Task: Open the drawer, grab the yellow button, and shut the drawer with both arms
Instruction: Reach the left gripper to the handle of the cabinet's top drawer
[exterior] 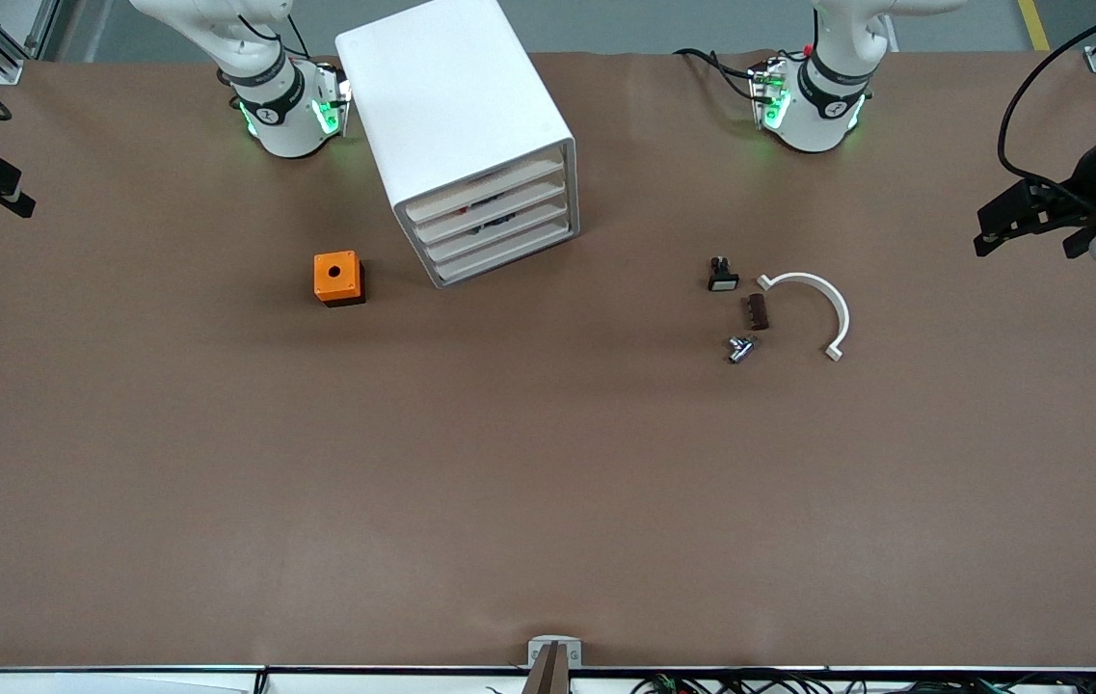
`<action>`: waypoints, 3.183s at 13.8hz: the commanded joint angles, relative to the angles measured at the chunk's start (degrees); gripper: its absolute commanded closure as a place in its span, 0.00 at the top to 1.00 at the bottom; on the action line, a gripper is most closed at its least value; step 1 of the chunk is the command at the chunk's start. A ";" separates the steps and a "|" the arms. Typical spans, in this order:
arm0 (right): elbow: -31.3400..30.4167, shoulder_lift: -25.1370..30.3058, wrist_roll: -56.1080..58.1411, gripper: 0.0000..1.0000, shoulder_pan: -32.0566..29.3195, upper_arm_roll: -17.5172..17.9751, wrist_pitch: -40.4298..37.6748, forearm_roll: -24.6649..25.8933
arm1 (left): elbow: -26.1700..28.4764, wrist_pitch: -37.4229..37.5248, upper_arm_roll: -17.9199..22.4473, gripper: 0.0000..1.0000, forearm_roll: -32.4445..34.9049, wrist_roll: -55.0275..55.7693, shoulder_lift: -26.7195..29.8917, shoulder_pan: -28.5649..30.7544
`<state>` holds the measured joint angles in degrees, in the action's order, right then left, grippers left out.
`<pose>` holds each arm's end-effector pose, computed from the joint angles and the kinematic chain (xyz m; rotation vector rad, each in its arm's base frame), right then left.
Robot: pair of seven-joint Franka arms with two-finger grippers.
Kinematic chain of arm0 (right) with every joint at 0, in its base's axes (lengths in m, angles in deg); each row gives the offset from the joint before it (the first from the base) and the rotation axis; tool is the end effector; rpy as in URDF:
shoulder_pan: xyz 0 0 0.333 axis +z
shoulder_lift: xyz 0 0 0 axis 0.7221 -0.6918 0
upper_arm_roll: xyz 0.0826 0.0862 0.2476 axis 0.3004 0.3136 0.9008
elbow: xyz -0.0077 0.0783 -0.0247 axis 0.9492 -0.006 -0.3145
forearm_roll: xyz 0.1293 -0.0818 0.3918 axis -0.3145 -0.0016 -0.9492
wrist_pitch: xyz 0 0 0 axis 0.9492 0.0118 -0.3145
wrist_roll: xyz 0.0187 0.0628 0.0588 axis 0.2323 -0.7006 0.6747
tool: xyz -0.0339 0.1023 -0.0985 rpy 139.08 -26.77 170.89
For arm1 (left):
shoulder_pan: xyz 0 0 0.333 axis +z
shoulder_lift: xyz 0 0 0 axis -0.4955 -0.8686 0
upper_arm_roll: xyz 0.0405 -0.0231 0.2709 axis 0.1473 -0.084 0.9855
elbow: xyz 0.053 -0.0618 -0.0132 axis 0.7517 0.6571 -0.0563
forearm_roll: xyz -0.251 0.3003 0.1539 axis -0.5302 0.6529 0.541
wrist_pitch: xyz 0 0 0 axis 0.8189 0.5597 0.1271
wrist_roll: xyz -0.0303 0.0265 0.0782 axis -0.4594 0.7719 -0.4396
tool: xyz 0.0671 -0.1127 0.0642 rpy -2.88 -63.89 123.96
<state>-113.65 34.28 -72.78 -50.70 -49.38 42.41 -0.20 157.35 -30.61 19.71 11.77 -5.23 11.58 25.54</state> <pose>0.5321 -0.0679 0.5756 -3.1121 0.0682 -0.0062 0.5735 -0.0406 0.5544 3.1267 -0.0645 0.0220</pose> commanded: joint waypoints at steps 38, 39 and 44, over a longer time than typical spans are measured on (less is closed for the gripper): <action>-1.22 1.13 0.61 1.00 0.69 0.34 0.12 -0.36 | -13.95 9.80 -8.73 0.99 -51.78 112.37 -43.81 -19.31; -1.22 1.13 0.61 1.00 0.78 0.34 0.12 -0.36 | -13.78 10.50 -10.05 0.98 -52.58 116.67 -45.49 -18.87; -1.22 1.13 0.52 1.00 2.45 0.34 0.21 -0.36 | -13.42 13.23 -12.87 0.61 -56.18 123.39 -48.66 -19.48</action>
<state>-113.88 34.28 -72.71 -48.60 -48.88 42.35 -0.24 145.42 -19.78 7.55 -42.67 115.20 -35.98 5.87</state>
